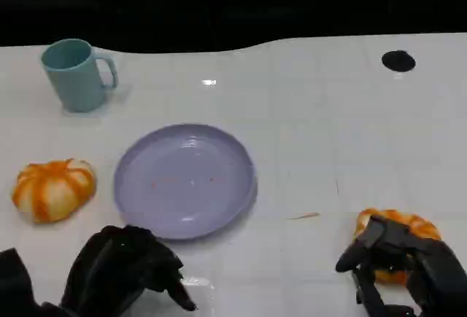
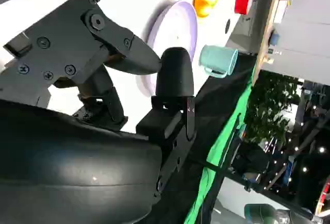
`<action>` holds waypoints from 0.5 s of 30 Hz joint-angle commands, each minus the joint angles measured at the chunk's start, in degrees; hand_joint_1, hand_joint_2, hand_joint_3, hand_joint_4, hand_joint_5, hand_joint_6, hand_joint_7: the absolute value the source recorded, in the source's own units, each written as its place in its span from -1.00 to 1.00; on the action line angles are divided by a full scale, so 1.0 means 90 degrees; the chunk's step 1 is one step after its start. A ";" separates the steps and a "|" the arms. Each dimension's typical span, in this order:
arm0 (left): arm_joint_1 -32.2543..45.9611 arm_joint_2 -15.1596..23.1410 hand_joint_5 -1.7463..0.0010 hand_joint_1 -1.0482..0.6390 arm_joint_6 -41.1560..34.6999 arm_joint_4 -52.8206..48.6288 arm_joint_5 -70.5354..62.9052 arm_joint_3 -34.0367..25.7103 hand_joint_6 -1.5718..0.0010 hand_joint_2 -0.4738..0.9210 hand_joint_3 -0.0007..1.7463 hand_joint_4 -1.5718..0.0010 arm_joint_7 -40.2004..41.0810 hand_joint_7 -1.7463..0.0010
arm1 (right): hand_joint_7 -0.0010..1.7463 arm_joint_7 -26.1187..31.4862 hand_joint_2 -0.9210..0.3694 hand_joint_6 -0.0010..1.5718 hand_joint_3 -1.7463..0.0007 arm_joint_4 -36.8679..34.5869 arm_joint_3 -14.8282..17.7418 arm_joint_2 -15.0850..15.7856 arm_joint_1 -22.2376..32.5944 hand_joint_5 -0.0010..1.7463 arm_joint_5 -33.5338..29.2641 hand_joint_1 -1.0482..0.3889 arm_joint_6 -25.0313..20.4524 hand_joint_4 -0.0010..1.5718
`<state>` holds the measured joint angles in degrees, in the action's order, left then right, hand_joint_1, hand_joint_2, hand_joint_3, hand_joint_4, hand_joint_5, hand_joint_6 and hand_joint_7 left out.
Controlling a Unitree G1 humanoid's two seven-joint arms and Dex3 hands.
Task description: Grasp the bread from the table and place it into the plate.
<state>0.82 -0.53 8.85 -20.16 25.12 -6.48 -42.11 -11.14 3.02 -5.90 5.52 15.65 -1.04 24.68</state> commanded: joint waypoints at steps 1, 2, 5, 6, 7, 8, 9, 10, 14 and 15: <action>-0.0020 0.0058 0.29 -1.00 0.0056 0.0008 0.0006 -0.0052 -1.00 0.92 -1.00 -0.98 0.0053 0.69 | 0.52 0.0016 -0.27 0.00 -0.37 0.0083 0.0046 0.0062 -0.0024 1.00 0.0002 0.15 -0.0029 0.01; -0.0015 0.0060 0.29 -1.00 0.0033 0.0018 0.0026 -0.0057 -1.00 0.92 -1.00 -0.98 0.0044 0.69 | 0.52 0.0022 -0.27 0.00 -0.37 0.0094 0.0048 0.0061 -0.0018 1.00 0.0000 0.14 -0.0038 0.01; -0.0007 0.0059 0.29 -1.00 0.0049 0.0027 0.0041 -0.0062 -1.00 0.92 -1.00 -0.98 0.0023 0.70 | 0.52 0.0026 -0.27 0.00 -0.37 0.0097 0.0055 0.0072 -0.0019 1.00 -0.0017 0.14 -0.0030 0.01; -0.0005 0.0061 0.29 -1.00 0.0070 0.0026 0.0029 -0.0059 -1.00 0.92 -1.00 -0.98 0.0021 0.70 | 0.52 0.0017 -0.27 0.00 -0.37 0.0094 0.0057 0.0073 -0.0021 1.00 -0.0002 0.14 -0.0033 0.01; -0.0005 0.0068 0.29 -1.00 0.0095 0.0024 0.0011 -0.0054 -1.00 0.92 -1.00 -0.98 0.0020 0.70 | 0.52 0.0015 -0.27 -0.01 -0.37 0.0095 0.0057 0.0078 -0.0023 1.00 -0.0007 0.14 -0.0036 0.00; -0.0006 0.0073 0.29 -1.00 0.0122 0.0019 -0.0005 -0.0050 -1.00 0.93 -0.99 -0.98 0.0015 0.70 | 0.52 0.0020 -0.27 -0.01 -0.37 0.0105 0.0057 0.0080 -0.0023 1.00 -0.0019 0.13 -0.0044 0.00; -0.0008 0.0079 0.29 -1.00 0.0138 0.0015 -0.0015 -0.0048 -1.00 0.93 -0.99 -0.98 0.0012 0.70 | 0.52 0.0025 -0.27 -0.01 -0.37 0.0113 0.0056 0.0079 -0.0024 1.00 -0.0028 0.12 -0.0053 0.01; -0.0009 0.0081 0.29 -1.00 0.0145 0.0014 -0.0018 -0.0047 -1.00 0.93 -0.99 -0.98 0.0015 0.70 | 0.52 0.0032 -0.27 -0.01 -0.37 0.0117 0.0055 0.0076 -0.0026 1.00 -0.0035 0.12 -0.0065 0.01; -0.0013 0.0067 0.29 -1.00 0.0152 -0.0004 0.0014 -0.0044 -1.00 0.93 -0.99 -0.97 -0.0003 0.71 | 0.52 0.0015 -0.27 -0.01 -0.37 0.0106 0.0047 0.0065 -0.0031 1.00 -0.0001 0.13 -0.0074 0.01; -0.0012 0.0064 0.29 -1.00 0.0153 -0.0004 0.0011 -0.0040 -1.00 0.93 -1.00 -0.97 -0.0003 0.71 | 0.52 0.0008 -0.27 -0.01 -0.37 0.0102 0.0045 0.0063 -0.0032 1.00 0.0011 0.14 -0.0067 0.01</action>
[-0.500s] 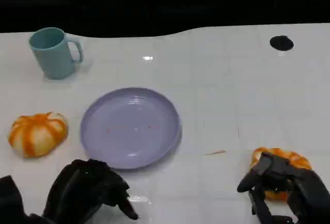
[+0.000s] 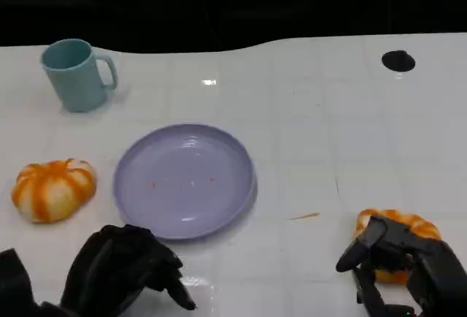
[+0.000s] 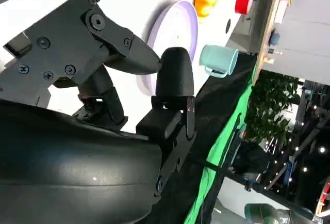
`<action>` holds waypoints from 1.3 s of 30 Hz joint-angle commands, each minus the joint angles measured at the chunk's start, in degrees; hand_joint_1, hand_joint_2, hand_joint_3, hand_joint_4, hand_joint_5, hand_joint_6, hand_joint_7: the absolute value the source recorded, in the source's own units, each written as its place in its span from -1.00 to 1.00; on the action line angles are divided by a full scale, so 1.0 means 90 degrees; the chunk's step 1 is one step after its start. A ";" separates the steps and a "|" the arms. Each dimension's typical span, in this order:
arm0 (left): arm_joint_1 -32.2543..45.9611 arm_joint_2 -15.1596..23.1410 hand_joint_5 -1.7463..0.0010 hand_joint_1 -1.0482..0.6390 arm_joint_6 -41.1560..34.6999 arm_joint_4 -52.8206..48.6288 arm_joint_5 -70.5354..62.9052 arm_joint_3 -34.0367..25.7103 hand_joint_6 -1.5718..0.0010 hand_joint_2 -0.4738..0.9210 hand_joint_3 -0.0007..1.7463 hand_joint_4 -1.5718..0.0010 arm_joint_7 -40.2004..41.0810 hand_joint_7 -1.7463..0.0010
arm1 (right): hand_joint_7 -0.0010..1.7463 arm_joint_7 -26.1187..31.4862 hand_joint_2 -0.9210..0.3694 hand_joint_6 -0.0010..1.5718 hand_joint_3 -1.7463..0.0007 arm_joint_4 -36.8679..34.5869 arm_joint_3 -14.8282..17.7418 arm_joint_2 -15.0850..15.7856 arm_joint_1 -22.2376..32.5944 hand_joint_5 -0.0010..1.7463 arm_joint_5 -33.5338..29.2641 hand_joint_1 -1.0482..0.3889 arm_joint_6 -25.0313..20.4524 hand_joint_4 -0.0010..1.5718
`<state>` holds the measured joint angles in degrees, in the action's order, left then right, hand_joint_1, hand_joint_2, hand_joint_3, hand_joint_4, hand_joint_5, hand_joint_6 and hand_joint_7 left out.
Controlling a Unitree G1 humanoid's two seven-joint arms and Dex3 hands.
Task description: Grasp the bread from the table and place it into the plate.
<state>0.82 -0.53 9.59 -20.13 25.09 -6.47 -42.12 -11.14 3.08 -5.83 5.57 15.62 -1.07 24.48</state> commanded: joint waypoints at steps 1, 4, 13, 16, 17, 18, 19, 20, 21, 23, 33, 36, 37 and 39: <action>-0.0004 0.0063 0.29 -1.00 0.0057 0.0008 0.0007 -0.0033 -1.00 0.93 -1.00 -0.97 0.0013 0.71 | 0.53 0.0005 -0.27 -0.01 -0.37 0.0090 0.0037 0.0059 -0.0029 1.00 0.0015 0.14 -0.0031 0.01; 0.0020 0.0058 0.29 -1.00 0.0010 0.0064 0.0000 -0.0012 -1.00 0.93 -1.00 -0.98 0.0054 0.70 | 0.53 0.0029 -0.26 0.00 -0.38 0.0132 0.0036 0.0059 -0.0006 1.00 -0.0023 0.15 -0.0043 -0.01; 0.0024 0.0060 0.29 -1.00 -0.0047 0.0095 0.0014 -0.0008 -1.00 0.93 -1.00 -0.98 0.0055 0.70 | 0.51 0.0036 -0.27 0.00 -0.37 0.0175 0.0037 0.0062 0.0002 1.00 -0.0038 0.15 -0.0084 0.00; 0.0014 0.0066 0.29 -1.00 -0.0036 0.0067 0.0029 -0.0022 -1.00 0.93 -1.00 -0.98 0.0030 0.70 | 0.50 0.0010 -0.27 -0.01 -0.38 0.0184 0.0037 0.0045 0.0004 1.00 0.0037 0.14 -0.0095 -0.01; 0.0011 0.0070 0.29 -1.00 -0.0035 0.0058 0.0031 -0.0027 -1.00 0.93 -1.00 -0.98 0.0026 0.70 | 0.49 -0.0024 -0.27 -0.01 -0.38 0.0182 0.0038 0.0041 -0.0002 0.99 0.0105 0.15 -0.0099 -0.02; 0.0010 0.0073 0.29 -1.00 -0.0038 0.0057 0.0032 -0.0029 -1.00 0.93 -1.00 -0.98 0.0026 0.70 | 0.46 -0.0048 -0.27 -0.02 -0.39 0.0182 0.0040 0.0039 -0.0008 0.95 0.0155 0.16 -0.0104 -0.04; 0.0013 0.0076 0.29 -1.00 -0.0047 0.0065 0.0026 -0.0030 -1.00 0.93 -1.00 -0.98 0.0038 0.70 | 0.43 -0.0061 -0.27 -0.02 -0.39 0.0207 0.0044 0.0036 -0.0009 0.90 0.0193 0.16 -0.0129 -0.05; 0.0019 0.0079 0.29 -1.00 -0.0063 0.0081 0.0025 -0.0029 -1.00 0.93 -1.00 -0.98 0.0050 0.70 | 0.40 -0.0076 -0.27 -0.03 -0.38 0.0243 0.0051 0.0032 -0.0009 0.86 0.0242 0.15 -0.0158 -0.05; 0.0023 0.0079 0.29 -1.00 -0.0066 0.0089 0.0024 -0.0028 -1.00 0.93 -1.00 -0.98 0.0054 0.70 | 0.35 -0.0089 -0.29 -0.03 -0.33 0.0288 0.0060 0.0029 -0.0007 0.82 0.0295 0.15 -0.0199 -0.06; 0.0027 0.0078 0.29 -1.00 -0.0075 0.0098 0.0027 -0.0027 -1.00 0.92 -1.00 -0.98 0.0054 0.70 | 0.29 -0.0127 -0.30 -0.06 -0.25 0.0332 0.0081 0.0020 -0.0016 0.76 0.0413 0.16 -0.0218 -0.10; -0.0005 0.0062 0.29 -1.00 0.0038 0.0015 -0.0019 -0.0030 -1.00 0.94 -0.99 -0.98 0.0055 0.70 | 0.07 -0.0132 -0.20 -0.29 -0.21 0.0355 0.0205 0.0388 -0.0216 0.46 -0.0091 0.09 -0.0053 -0.32; 0.0005 0.0072 0.29 -1.00 0.0009 0.0040 -0.0039 -0.0024 -1.00 0.94 -0.99 -0.98 0.0092 0.70 | -0.05 0.0013 -0.18 -0.34 -0.19 0.0492 0.0247 0.0588 -0.0265 0.35 -0.0638 0.01 -0.0059 -0.40; 0.0007 0.0073 0.29 -1.00 0.0003 0.0045 -0.0041 -0.0024 -1.00 0.94 -0.99 -0.98 0.0098 0.70 | -0.09 0.0042 -0.18 -0.34 -0.18 0.0522 0.0249 0.0619 -0.0269 0.33 -0.0733 0.00 -0.0070 -0.41; -0.0001 0.0067 0.29 -1.00 -0.0004 0.0043 -0.0023 -0.0028 -1.00 0.94 -1.00 -0.98 0.0085 0.69 | -0.20 0.0181 -0.19 -0.33 -0.14 0.0651 0.0304 0.0802 -0.0320 0.21 -0.1264 -0.03 -0.0083 -0.41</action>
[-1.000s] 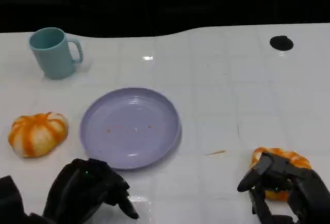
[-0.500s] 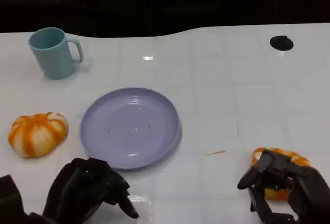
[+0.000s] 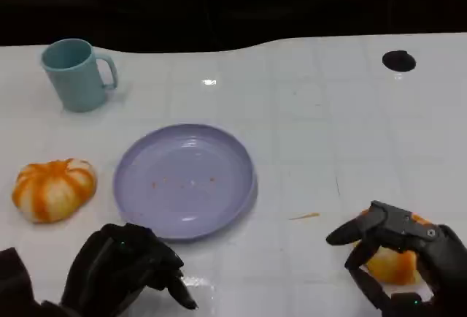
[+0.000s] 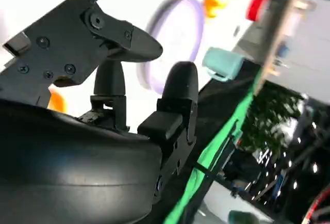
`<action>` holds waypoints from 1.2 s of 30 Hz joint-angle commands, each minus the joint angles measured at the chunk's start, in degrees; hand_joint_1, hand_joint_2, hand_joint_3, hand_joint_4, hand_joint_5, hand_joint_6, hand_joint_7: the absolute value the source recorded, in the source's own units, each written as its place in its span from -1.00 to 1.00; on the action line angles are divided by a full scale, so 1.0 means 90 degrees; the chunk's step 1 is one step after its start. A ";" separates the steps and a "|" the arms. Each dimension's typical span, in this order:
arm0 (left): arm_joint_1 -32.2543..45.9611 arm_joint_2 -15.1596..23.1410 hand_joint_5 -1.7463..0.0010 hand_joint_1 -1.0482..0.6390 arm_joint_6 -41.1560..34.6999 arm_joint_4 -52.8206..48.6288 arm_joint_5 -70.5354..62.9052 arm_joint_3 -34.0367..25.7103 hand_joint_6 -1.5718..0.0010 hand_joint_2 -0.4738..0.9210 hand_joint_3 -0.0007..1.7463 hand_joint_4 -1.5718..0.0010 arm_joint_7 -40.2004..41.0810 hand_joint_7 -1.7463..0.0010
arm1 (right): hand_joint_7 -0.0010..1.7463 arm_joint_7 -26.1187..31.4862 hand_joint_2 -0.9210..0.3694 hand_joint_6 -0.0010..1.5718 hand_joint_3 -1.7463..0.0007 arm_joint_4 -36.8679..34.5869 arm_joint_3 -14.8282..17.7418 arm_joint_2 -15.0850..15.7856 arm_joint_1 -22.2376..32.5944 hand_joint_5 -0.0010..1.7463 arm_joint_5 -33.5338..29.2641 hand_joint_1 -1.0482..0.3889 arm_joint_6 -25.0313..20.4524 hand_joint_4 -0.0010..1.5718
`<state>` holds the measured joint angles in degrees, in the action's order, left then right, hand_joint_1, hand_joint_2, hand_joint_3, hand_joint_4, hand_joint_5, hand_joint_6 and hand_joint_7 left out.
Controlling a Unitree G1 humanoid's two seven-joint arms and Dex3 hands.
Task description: Grasp the bread from the table and place it into the plate.
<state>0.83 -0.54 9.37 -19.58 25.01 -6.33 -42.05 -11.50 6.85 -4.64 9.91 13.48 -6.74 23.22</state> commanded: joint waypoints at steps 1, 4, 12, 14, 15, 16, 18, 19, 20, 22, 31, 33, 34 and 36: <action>0.0002 0.0071 0.29 -1.00 0.0017 -0.0016 -0.0011 -0.0043 -1.00 0.94 -1.00 -0.98 0.0073 0.69 | -0.27 0.0288 -0.20 -0.32 -0.11 0.0287 0.0209 0.0426 -0.0113 0.14 -0.0901 -0.04 0.0084 -0.41; 0.0020 0.0073 0.28 -1.00 0.0037 -0.0006 -0.0011 -0.0038 -1.00 0.94 -1.00 -0.98 0.0056 0.69 | -0.54 0.0405 -0.27 -0.23 0.05 0.0427 0.0272 0.0659 -0.0150 -0.01 -0.1430 -0.01 0.0092 -0.41; 0.0087 0.0062 0.28 -1.00 -0.0103 0.0113 0.0046 -0.0020 -1.00 0.93 -1.00 -0.98 0.0091 0.69 | -0.92 0.0328 -0.55 -0.22 0.52 0.1146 0.0356 0.1165 -0.0095 -0.34 -0.2418 -0.06 -0.0325 -0.59; 0.0094 0.0054 0.28 -1.00 -0.0129 0.0128 0.0077 -0.0028 -1.00 0.92 -1.00 -0.98 0.0070 0.70 | -0.96 0.0215 -0.61 -0.23 0.64 0.1423 0.0373 0.1325 -0.0079 -0.36 -0.2758 -0.06 -0.0522 -0.63; 0.0091 0.0052 0.28 -0.99 -0.0117 0.0121 0.0082 -0.0033 -1.00 0.92 -1.00 -0.97 0.0054 0.70 | -0.97 0.0147 -0.66 -0.25 0.72 0.1570 0.0373 0.1381 -0.0061 -0.38 -0.2917 -0.08 -0.0641 -0.66; 0.0088 0.0051 0.28 -0.99 -0.0108 0.0115 0.0084 -0.0036 -1.00 0.92 -1.00 -0.97 0.0044 0.71 | -0.98 0.0100 -0.69 -0.26 0.78 0.1675 0.0367 0.1415 -0.0046 -0.38 -0.3017 -0.08 -0.0736 -0.68; 0.0088 0.0052 0.28 -0.98 -0.0078 0.0108 0.0075 -0.0036 -1.00 0.93 -1.00 -0.97 0.0029 0.71 | -0.99 -0.0122 -0.73 -0.29 0.85 0.1970 0.0335 0.1501 -0.0015 -0.40 -0.3281 -0.08 -0.1023 -0.73; 0.0088 0.0053 0.28 -0.98 -0.0073 0.0106 0.0074 -0.0034 -1.00 0.93 -0.99 -0.97 0.0023 0.72 | -1.00 -0.0237 -0.74 -0.31 0.87 0.2106 0.0314 0.1533 -0.0005 -0.41 -0.3428 -0.08 -0.1175 -0.75; 0.0086 0.0049 0.28 -0.97 -0.0066 0.0098 0.0079 -0.0035 -1.00 0.93 -0.99 -0.96 0.0013 0.72 | -1.00 -0.0334 -0.74 -0.34 0.90 0.2230 0.0286 0.1557 -0.0002 -0.43 -0.3611 -0.08 -0.1316 -0.77; 0.0081 0.0042 0.28 -0.97 -0.0043 0.0086 0.0067 -0.0032 -1.00 0.93 -1.00 -0.96 0.0020 0.72 | -1.00 -0.0460 -0.72 -0.35 0.93 0.2373 0.0227 0.1580 -0.0013 -0.44 -0.3902 -0.06 -0.1516 -0.79; 0.0029 0.0028 0.28 -0.97 -0.0019 0.0029 0.0044 -0.0025 -1.00 0.94 -1.00 -0.95 0.0035 0.73 | -1.00 -0.0998 -0.70 -0.42 0.99 0.2562 -0.0089 0.1674 -0.0248 -0.50 -0.4863 -0.05 -0.2091 -0.83; 0.0032 0.0022 0.28 -0.98 -0.0026 0.0039 0.0030 -0.0021 -1.00 0.94 -1.00 -0.96 0.0066 0.72 | -1.00 -0.1067 -0.69 -0.45 0.99 0.2526 -0.0153 0.1695 -0.0305 -0.52 -0.4988 -0.04 -0.2163 -0.84; 0.0030 0.0016 0.28 -0.98 -0.0028 0.0036 0.0037 -0.0025 -1.00 0.94 -1.00 -0.96 0.0066 0.72 | -1.00 -0.1056 -0.69 -0.45 0.99 0.2473 -0.0182 0.1705 -0.0340 -0.53 -0.5042 -0.04 -0.2170 -0.84; 0.0035 0.0010 0.28 -0.98 -0.0058 0.0062 0.0045 -0.0024 -1.00 0.94 -1.00 -0.96 0.0078 0.72 | -1.00 -0.1028 -0.68 -0.45 1.00 0.2363 -0.0244 0.1734 -0.0415 -0.54 -0.5198 -0.04 -0.2183 -0.82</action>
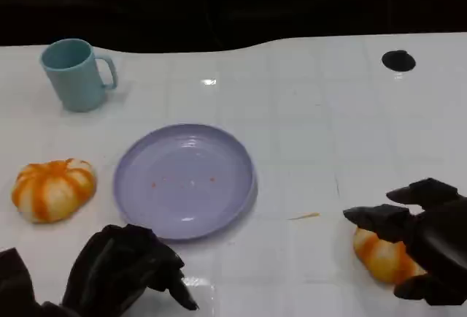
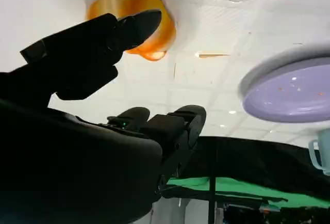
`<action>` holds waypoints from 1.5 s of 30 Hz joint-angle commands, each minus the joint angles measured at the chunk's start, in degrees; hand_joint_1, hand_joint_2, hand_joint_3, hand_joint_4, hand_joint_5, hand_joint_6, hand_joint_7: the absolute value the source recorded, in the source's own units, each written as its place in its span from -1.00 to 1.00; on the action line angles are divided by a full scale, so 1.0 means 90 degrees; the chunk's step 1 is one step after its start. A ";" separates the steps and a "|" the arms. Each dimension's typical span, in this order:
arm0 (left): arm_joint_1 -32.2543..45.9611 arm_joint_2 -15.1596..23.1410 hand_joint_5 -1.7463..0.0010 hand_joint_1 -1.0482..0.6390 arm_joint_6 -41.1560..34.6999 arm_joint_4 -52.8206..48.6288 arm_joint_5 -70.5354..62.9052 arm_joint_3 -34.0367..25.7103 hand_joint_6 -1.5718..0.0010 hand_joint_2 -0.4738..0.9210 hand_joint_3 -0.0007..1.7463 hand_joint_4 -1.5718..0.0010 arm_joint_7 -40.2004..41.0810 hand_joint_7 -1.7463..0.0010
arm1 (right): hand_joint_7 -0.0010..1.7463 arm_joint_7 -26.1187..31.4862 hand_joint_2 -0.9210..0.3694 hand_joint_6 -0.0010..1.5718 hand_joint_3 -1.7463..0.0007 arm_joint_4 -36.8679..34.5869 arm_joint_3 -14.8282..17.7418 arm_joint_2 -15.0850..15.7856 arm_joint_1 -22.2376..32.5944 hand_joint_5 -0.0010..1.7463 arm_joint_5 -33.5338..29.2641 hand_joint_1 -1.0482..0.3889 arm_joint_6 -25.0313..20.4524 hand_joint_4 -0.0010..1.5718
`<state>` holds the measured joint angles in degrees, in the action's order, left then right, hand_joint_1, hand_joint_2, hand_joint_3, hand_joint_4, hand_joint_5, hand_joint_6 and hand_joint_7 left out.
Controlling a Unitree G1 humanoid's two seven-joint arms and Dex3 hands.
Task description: Grasp the bread from the table and place it into the plate.
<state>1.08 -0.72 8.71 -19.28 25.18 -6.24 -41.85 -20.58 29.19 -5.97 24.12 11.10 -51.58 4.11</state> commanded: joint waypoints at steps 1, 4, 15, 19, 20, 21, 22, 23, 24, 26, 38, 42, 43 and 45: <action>0.0009 0.0029 0.28 -0.98 0.0001 0.0040 0.0030 -0.0032 -1.00 0.94 -1.00 -0.96 0.0059 0.72 | -1.00 0.0007 -0.68 -0.45 1.00 -0.0181 -0.0125 0.0167 -0.0190 -0.54 -0.0278 -0.04 -0.0064 -0.81; 0.0005 0.0031 0.27 -0.98 -0.0015 0.0050 0.0035 -0.0028 -1.00 0.93 -1.00 -0.96 0.0055 0.72 | -1.00 0.0045 -0.66 -0.46 1.00 -0.0352 -0.0215 0.0179 -0.0287 -0.56 -0.0418 -0.04 -0.0092 -0.81; 0.0025 -0.0010 0.26 -0.96 -0.0136 0.0135 0.0054 -0.0037 -1.00 0.93 -1.00 -0.96 0.0147 0.71 | -1.00 0.0069 -0.71 -0.49 0.99 -0.1207 -0.0552 0.0164 -0.0659 -0.70 -0.0760 -0.05 -0.0435 -0.75; 0.0028 -0.0022 0.25 -0.96 -0.0157 0.0157 0.0057 -0.0043 -1.00 0.93 -1.00 -0.96 0.0171 0.71 | -1.00 0.0082 -0.74 -0.50 0.99 -0.1550 -0.0640 0.0156 -0.0840 -0.74 -0.0787 -0.06 -0.0575 -0.74; 0.0024 -0.0027 0.25 -0.97 -0.0141 0.0155 0.0046 -0.0042 -1.00 0.93 -1.00 -0.96 0.0175 0.70 | -1.00 0.0082 -0.75 -0.50 0.99 -0.1673 -0.0670 0.0160 -0.0909 -0.75 -0.0775 -0.06 -0.0602 -0.74; 0.0021 -0.0031 0.25 -0.97 -0.0133 0.0154 0.0040 -0.0041 -1.00 0.93 -1.00 -0.96 0.0178 0.70 | -1.00 0.0084 -0.75 -0.50 0.99 -0.1768 -0.0701 0.0168 -0.0965 -0.76 -0.0763 -0.06 -0.0626 -0.74; 0.0021 -0.0033 0.24 -0.97 -0.0139 0.0159 0.0036 -0.0040 -1.00 0.93 -1.00 -0.95 0.0184 0.70 | -1.00 0.0101 -0.76 -0.51 0.99 -0.1884 -0.0745 0.0174 -0.1031 -0.77 -0.0760 -0.06 -0.0644 -0.74; 0.0023 -0.0034 0.24 -0.97 -0.0158 0.0168 0.0039 -0.0040 -1.00 0.93 -1.00 -0.95 0.0194 0.70 | -1.00 0.0121 -0.77 -0.51 0.99 -0.2006 -0.0796 0.0179 -0.1098 -0.78 -0.0780 -0.07 -0.0660 -0.74; 0.0026 -0.0038 0.24 -0.97 -0.0143 0.0172 0.0020 -0.0035 -1.00 0.93 -1.00 -0.95 0.0212 0.70 | -1.00 0.0142 -0.78 -0.51 0.98 -0.2162 -0.0853 0.0169 -0.1183 -0.79 -0.0797 -0.07 -0.0678 -0.73; 0.0030 -0.0046 0.23 -0.97 -0.0126 0.0177 0.0009 -0.0026 -1.00 0.94 -0.99 -0.95 0.0219 0.70 | -1.00 0.0172 -0.80 -0.52 0.98 -0.2445 -0.0955 0.0153 -0.1340 -0.81 -0.0798 -0.09 -0.0717 -0.73; 0.0107 -0.0081 0.20 -0.97 -0.0251 0.0339 0.0033 0.0010 -1.00 0.93 -1.00 -0.93 0.0287 0.70 | -0.98 0.0204 -0.91 -0.49 0.98 -0.3990 -0.1481 -0.0009 -0.2325 -0.88 -0.0459 -0.11 -0.1002 -0.64; 0.0170 -0.0082 0.19 -0.95 -0.0289 0.0462 0.0024 0.0019 -1.00 0.93 -1.00 -0.92 0.0297 0.71 | -0.96 0.0205 -0.97 -0.40 0.98 -0.4484 -0.1637 -0.0083 -0.2668 -0.89 -0.0294 -0.13 -0.1088 -0.55; 0.0189 -0.0081 0.19 -0.94 -0.0303 0.0501 0.0027 0.0022 -1.00 0.93 -1.00 -0.91 0.0299 0.72 | -0.96 0.0267 -0.99 -0.37 0.98 -0.4626 -0.1678 -0.0110 -0.2755 -0.89 -0.0284 -0.14 -0.1107 -0.52; 0.0227 -0.0081 0.15 -0.92 -0.0343 0.0583 0.0036 0.0030 -1.00 0.94 -1.00 -0.88 0.0310 0.74 | -0.92 0.0493 -1.00 -0.24 0.95 -0.4870 -0.1763 -0.0146 -0.2889 -0.86 -0.0311 -0.14 -0.1119 -0.40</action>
<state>2.40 -2.13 6.29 -15.32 25.18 -5.94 -39.86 -17.75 -10.59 -20.84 22.98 -14.17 -54.20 -4.20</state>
